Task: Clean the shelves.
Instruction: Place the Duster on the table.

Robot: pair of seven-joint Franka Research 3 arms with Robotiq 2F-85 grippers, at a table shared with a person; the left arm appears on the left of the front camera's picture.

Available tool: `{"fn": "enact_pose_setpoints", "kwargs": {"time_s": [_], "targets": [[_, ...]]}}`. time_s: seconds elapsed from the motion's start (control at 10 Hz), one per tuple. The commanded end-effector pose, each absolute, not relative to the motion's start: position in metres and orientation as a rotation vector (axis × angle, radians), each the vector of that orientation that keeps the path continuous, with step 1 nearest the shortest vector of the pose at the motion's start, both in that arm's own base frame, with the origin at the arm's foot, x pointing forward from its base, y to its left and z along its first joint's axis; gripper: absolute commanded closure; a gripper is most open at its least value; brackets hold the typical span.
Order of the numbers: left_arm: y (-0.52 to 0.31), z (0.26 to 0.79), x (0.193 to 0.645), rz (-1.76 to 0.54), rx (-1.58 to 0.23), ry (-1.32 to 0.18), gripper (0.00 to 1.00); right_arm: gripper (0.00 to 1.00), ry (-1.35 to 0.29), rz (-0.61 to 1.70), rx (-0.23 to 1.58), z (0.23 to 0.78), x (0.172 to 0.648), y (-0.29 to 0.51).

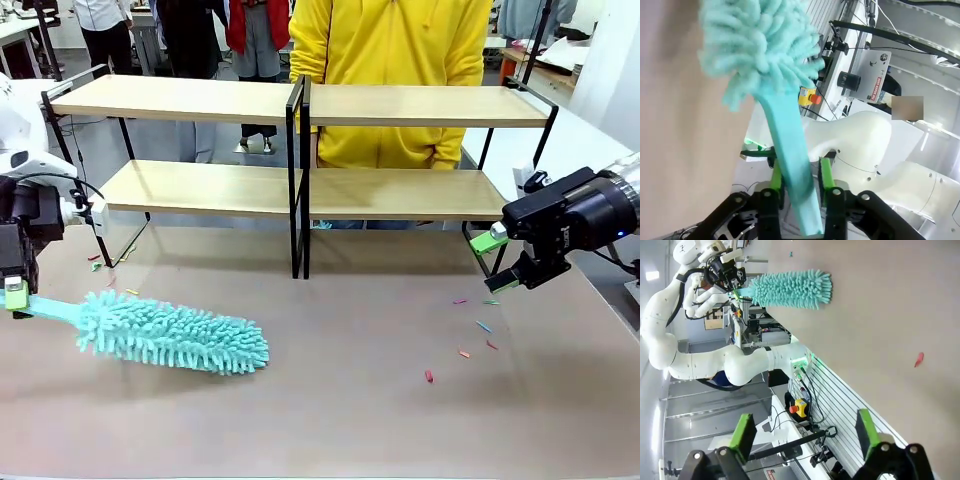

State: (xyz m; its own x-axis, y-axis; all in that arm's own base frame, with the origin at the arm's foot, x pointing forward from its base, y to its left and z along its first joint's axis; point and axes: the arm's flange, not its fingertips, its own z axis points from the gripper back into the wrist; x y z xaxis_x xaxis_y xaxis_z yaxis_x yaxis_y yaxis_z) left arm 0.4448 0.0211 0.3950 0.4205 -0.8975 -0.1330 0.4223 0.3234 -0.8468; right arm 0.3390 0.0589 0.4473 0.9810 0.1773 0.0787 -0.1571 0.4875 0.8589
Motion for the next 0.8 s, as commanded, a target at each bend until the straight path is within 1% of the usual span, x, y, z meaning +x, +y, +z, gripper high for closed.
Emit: {"fn": "enact_pose_setpoints", "kwargs": {"time_s": [0.0, 0.1, 0.2, 0.3, 0.4, 0.5, 0.6, 0.7], "targets": [[0.025, 0.404, 0.431, -0.932, -0.834, 0.631, 0.27, 0.00, 0.012, 0.199, 1.071, 0.447, 0.340, 0.062], [0.030, 0.413, 0.425, -0.914, -0.820, 0.585, 0.00, 0.00, 0.012, 0.199, 1.071, 0.447, 0.340, 0.062], [0.038, 0.427, 0.412, -0.932, -0.853, 0.527, 0.00, 0.00, 0.012, 0.199, 1.071, 0.447, 0.340, 0.062], [0.050, 0.451, 0.390, -0.962, -0.880, 0.438, 0.00, 0.00, 0.012, 0.199, 1.071, 0.447, 0.340, 0.062], [0.064, 0.473, 0.371, -1.003, -0.939, 0.349, 0.00, 0.00, 0.012, 0.199, 1.071, 0.447, 0.340, 0.062], [0.078, 0.495, 0.355, -0.996, -1.006, 0.236, 0.00, 0.00, 0.012, 0.199, 1.071, 0.447, 0.340, 0.062], [0.091, 0.514, 0.339, -0.922, -1.090, 0.070, 0.00, 0.00, 0.012, 0.199, 1.071, 0.447, 0.340, 0.062], [0.112, 0.531, 0.330, -0.640, -1.111, -0.246, 0.00, 0.00, 0.023, 0.202, 1.043, 0.447, 0.339, 0.060]]}}
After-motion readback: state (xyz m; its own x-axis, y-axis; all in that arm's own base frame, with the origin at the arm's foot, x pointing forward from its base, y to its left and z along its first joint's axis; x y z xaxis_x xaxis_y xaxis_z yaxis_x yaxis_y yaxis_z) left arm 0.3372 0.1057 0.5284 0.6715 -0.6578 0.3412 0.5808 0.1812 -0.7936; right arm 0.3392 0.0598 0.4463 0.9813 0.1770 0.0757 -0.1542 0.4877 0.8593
